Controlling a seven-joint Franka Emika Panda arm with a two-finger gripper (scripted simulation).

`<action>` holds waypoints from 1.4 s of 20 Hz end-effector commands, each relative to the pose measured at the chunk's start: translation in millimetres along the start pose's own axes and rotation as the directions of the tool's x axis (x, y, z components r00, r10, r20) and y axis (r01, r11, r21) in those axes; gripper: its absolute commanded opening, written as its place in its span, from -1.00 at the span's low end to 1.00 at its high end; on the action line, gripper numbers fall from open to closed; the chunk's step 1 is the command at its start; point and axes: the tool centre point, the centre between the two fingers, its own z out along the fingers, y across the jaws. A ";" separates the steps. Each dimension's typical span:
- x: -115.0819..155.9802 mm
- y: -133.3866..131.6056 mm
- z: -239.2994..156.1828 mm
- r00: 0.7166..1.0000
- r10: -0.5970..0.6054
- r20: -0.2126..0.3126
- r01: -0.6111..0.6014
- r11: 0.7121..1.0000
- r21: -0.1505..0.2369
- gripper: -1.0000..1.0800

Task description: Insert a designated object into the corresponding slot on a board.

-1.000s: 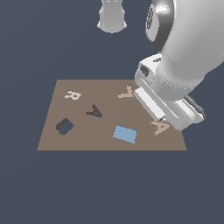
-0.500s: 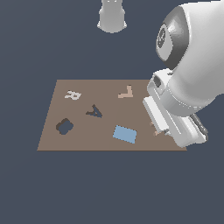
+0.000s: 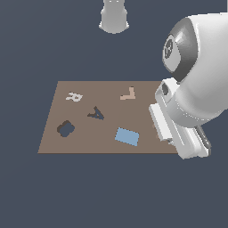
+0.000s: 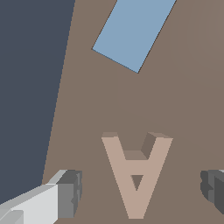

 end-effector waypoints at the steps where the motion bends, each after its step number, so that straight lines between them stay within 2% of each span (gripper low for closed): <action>1: 0.2 -2.3 0.6 1.000 0.012 0.000 -0.012 1.000 0.001 0.92; 14: 0.6 -2.5 20.8 1.000 0.015 0.000 -0.015 1.000 0.001 0.92; 15: 0.6 -2.5 20.8 1.000 0.015 0.000 -0.015 1.000 0.001 -1.00; 28: 0.6 -2.8 16.3 1.000 0.015 0.000 -0.015 1.000 0.001 -1.00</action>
